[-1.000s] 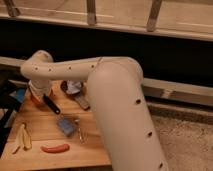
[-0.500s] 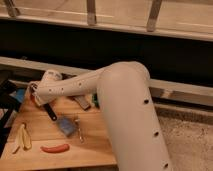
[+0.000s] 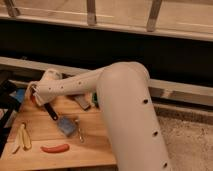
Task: Wipe red bowl with brush
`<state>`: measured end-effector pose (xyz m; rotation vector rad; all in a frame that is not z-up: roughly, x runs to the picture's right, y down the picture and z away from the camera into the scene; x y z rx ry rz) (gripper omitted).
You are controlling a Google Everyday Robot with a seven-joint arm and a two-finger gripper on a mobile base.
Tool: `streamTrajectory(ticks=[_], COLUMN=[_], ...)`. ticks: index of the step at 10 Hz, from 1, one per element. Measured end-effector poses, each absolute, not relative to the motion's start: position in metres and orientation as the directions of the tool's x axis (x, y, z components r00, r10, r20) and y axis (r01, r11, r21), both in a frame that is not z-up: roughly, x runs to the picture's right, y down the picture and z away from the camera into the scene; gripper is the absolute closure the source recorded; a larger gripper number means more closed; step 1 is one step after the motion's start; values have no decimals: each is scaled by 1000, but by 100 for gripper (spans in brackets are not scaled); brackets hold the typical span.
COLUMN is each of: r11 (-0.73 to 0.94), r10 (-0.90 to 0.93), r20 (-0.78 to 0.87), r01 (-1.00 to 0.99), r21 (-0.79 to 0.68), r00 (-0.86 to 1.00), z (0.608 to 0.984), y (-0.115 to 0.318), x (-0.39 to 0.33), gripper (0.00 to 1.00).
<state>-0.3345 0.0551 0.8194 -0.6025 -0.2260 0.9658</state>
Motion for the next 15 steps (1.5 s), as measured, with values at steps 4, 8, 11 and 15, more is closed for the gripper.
streamTrajectory(ticks=[4,8,11,15], r11=[455,464,459,459], r10=[726,692,660,659], r20=[-207,-241,-280,-281], r01=[-684,-675,-669,-669], r21=[-570,-574,-584,-584], r00=[656,681,697,698], z=[825,834,847,847], y=[38,35,42,43], x=[-322,-313,-306,-307], gripper=[100,100,100,100])
